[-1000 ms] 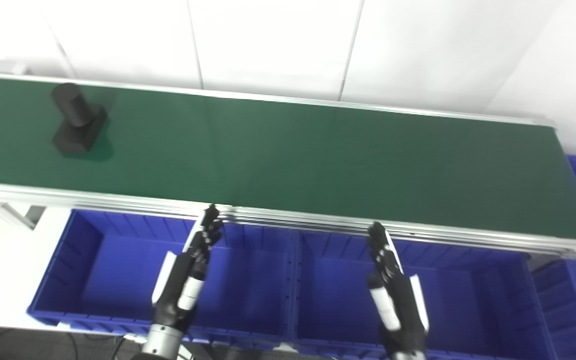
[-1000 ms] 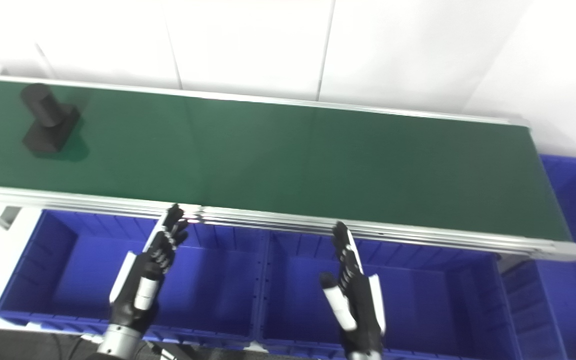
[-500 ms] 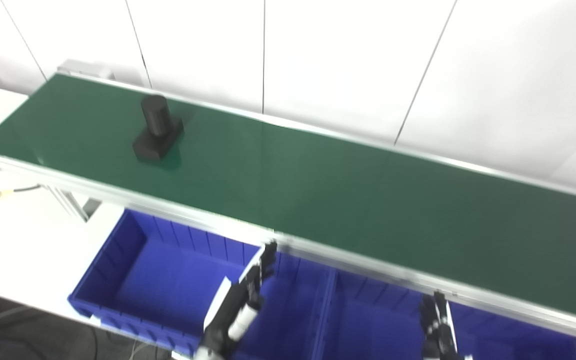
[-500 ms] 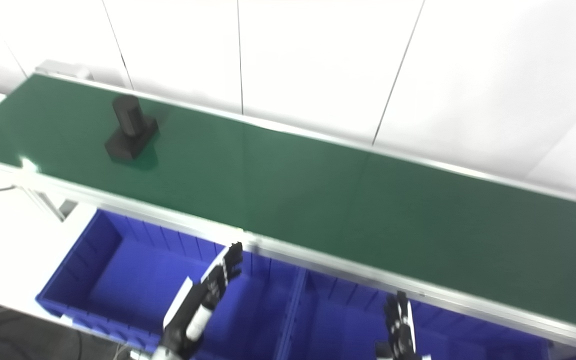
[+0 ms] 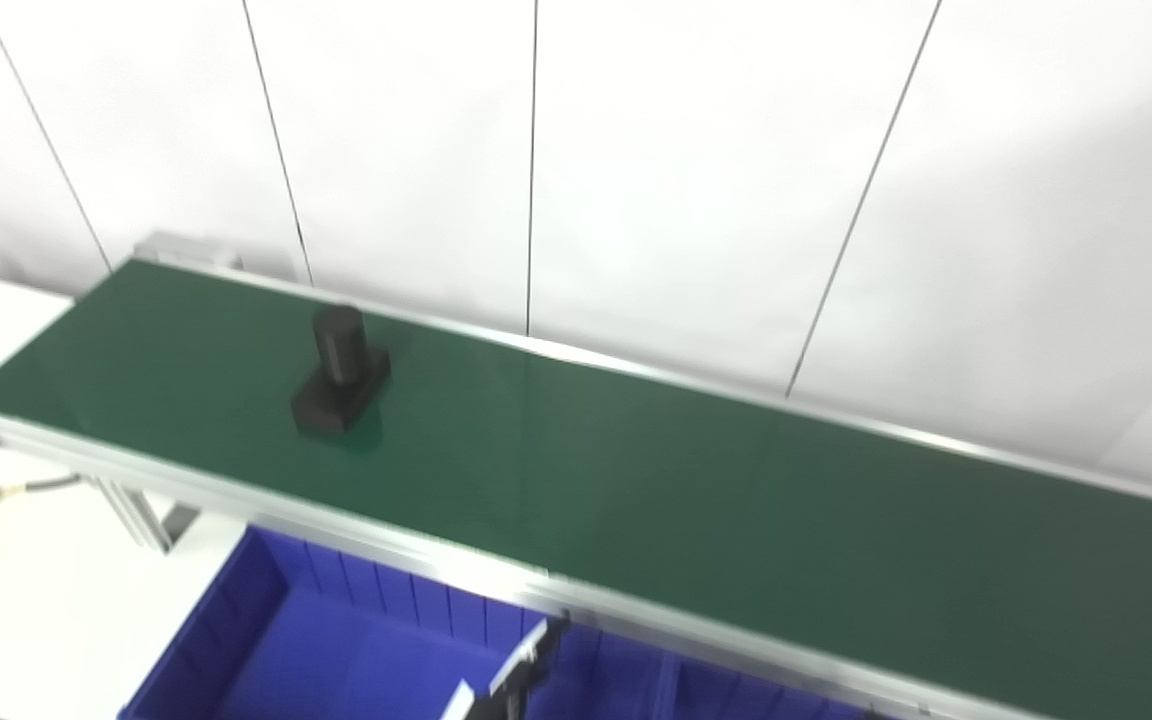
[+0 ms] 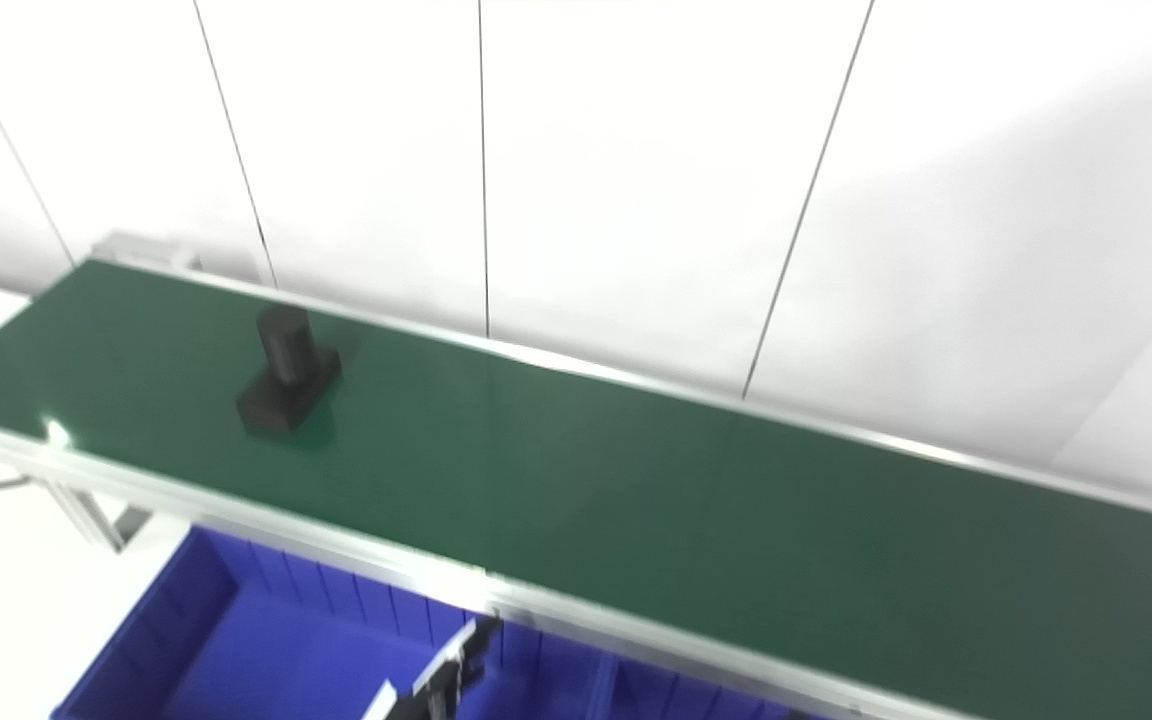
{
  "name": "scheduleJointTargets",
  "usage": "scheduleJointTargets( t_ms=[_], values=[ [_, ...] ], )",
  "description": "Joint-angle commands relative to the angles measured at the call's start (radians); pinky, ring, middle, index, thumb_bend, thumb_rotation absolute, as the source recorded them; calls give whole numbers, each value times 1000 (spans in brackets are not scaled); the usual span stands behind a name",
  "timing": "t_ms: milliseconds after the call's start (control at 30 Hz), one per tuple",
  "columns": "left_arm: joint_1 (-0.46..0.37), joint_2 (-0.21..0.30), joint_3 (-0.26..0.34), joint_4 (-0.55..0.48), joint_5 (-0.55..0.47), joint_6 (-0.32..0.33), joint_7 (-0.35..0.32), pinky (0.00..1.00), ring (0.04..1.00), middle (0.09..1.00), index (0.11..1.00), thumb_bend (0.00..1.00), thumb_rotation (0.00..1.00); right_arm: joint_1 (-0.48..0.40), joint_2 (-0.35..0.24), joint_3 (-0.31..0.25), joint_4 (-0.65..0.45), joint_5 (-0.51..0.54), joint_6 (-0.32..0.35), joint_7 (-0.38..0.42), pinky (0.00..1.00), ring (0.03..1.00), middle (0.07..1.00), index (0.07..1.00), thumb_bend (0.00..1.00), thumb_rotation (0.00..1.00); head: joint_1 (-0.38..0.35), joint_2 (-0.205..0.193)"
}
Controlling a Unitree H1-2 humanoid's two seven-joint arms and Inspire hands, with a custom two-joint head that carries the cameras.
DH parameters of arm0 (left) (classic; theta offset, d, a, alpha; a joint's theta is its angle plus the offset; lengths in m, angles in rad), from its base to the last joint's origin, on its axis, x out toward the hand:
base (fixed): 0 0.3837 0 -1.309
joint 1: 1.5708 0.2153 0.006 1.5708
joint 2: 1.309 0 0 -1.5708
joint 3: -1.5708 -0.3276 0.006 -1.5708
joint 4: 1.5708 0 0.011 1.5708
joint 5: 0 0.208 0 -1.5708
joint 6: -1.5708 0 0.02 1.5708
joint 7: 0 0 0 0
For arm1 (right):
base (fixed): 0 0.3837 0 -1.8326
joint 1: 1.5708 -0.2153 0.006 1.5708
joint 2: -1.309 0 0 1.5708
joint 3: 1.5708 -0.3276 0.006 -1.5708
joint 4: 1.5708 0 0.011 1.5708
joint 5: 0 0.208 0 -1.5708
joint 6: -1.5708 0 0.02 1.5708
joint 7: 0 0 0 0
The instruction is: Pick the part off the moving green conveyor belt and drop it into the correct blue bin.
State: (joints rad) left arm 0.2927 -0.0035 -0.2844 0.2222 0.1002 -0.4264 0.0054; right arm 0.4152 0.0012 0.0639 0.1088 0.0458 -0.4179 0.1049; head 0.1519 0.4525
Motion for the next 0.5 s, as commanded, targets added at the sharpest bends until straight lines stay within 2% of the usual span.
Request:
scheduleJointTargets(
  t_ms=[0, 133, 167, 367, 467],
  values=[
    [-22, 10, -14, -6, 14, -43, 26, 1000, 1000, 985, 941, 780, 890, -6, 14, -4, -25, 2, -52, 17, 1000, 998, 987, 1000, 637, 771, 1, -12],
    [-36, 24, -38, 10, 15, -43, 56, 992, 995, 981, 941, 772, 878, -7, -2, 12, -53, -50, -52, -9, 1000, 1000, 992, 1000, 613, 758, 2, -30],
    [-40, 29, -45, 13, 18, -43, 65, 984, 991, 980, 942, 750, 876, -6, -6, 17, -72, -62, -52, -18, 1000, 1000, 987, 1000, 577, 762, 0, -33],
    [-60, 54, -83, 25, 31, -44, 122, 994, 981, 969, 946, 714, 889, -9, -21, 49, -173, -105, -52, -87, 1000, 1000, 958, 1000, 678, 746, -6, -40],
    [-69, 63, -100, 28, 18, -44, 138, 991, 982, 969, 946, 741, 891, -24, -31, 68, -213, -118, -52, -117, 1000, 1000, 951, 997, 717, 744, -9, -43]
  ],
)
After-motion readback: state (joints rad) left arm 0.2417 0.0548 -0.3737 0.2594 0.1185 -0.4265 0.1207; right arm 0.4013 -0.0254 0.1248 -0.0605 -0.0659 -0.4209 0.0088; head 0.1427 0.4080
